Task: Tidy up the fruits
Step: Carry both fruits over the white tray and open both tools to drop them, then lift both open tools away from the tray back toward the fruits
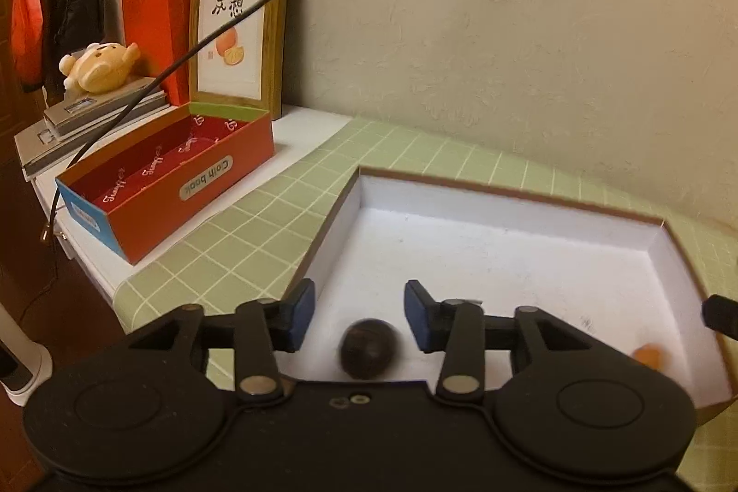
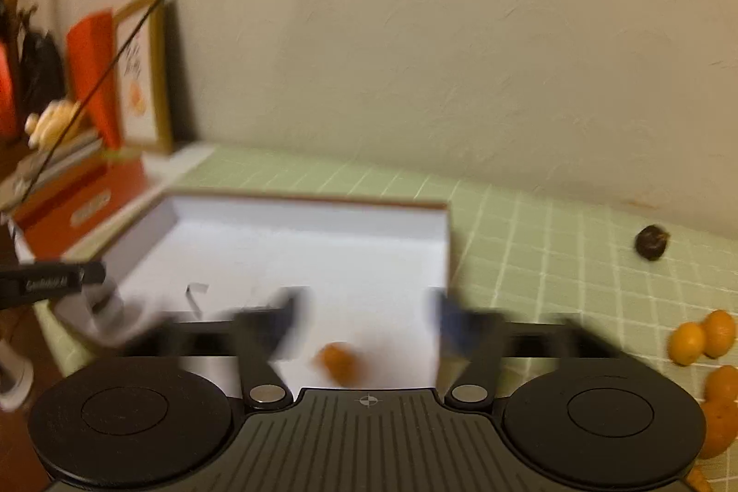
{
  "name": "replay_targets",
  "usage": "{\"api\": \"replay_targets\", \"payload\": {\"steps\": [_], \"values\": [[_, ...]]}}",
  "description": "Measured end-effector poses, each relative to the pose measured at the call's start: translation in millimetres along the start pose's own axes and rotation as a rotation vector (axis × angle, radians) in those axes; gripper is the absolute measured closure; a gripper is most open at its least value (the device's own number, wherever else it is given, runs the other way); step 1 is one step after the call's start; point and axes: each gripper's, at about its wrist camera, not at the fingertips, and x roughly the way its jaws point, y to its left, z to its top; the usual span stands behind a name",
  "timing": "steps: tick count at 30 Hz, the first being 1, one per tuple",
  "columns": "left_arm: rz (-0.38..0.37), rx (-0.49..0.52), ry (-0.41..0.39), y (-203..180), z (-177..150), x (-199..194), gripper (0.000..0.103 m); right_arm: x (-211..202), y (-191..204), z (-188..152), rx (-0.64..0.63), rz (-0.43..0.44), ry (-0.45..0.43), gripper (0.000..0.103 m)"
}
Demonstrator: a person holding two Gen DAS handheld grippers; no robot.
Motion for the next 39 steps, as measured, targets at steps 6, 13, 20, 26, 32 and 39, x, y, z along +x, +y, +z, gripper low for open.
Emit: {"api": "replay_targets", "payload": {"steps": [6, 13, 20, 26, 32, 39], "values": [[0.055, 0.008, -0.122, -3, 11, -30, 0.019, -25, -11, 7, 0.038, 0.005, -0.121, 0.004], [0.092, -0.03, -0.144, 4, 16, -48, 0.011, -45, -17, 14, 0.068, 0.044, -0.194, 0.0], [0.093, -0.001, -0.203, -6, 17, -75, 0.006, -67, -31, 16, 0.083, 0.071, -0.227, 0.0], [0.022, 0.027, -0.205, -25, 7, -94, 0.006, -94, -50, 13, 0.1, 0.087, -0.259, 0.0], [-0.067, 0.067, -0.177, -50, -7, -105, 0.006, -119, -78, 3, 0.115, 0.033, -0.268, 0.0], [-0.133, 0.108, -0.17, -81, -19, -113, 0.006, -147, -116, -13, 0.171, -0.045, -0.268, 0.0]]}}
